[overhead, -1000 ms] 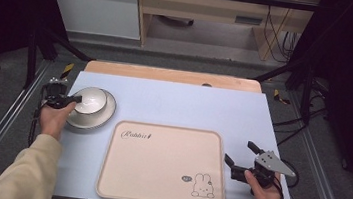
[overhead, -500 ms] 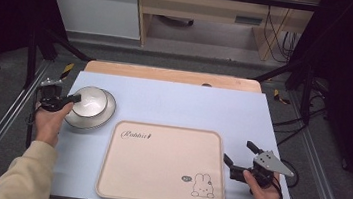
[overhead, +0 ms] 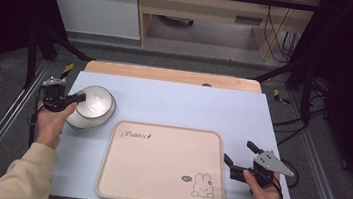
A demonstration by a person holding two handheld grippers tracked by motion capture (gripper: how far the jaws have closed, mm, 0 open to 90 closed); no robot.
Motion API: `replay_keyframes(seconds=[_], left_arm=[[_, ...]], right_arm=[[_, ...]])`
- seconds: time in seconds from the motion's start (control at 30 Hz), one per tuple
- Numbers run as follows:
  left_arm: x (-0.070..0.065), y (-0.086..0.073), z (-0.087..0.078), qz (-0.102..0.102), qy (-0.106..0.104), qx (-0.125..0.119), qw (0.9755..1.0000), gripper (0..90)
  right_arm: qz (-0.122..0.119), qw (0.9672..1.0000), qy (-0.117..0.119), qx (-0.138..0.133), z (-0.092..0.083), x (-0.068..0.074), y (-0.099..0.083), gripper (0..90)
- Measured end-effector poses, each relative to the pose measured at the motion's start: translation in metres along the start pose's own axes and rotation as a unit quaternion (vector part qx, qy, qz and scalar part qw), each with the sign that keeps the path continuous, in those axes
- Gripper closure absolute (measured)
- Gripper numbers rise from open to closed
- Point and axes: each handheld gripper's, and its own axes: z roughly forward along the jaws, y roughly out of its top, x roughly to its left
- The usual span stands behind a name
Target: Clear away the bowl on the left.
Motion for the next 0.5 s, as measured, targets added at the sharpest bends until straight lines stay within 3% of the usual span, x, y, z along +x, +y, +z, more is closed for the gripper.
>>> replay_keyframes(seconds=[0.5], left_arm=[[-0.029, 0.003, 0.008, 0.027, -0.027, 0.006, 0.9992, 81.3]], right_arm=[[0.0, 1.0, -0.001, -0.001, 0.0, 0.0, 0.0, 4.9]])
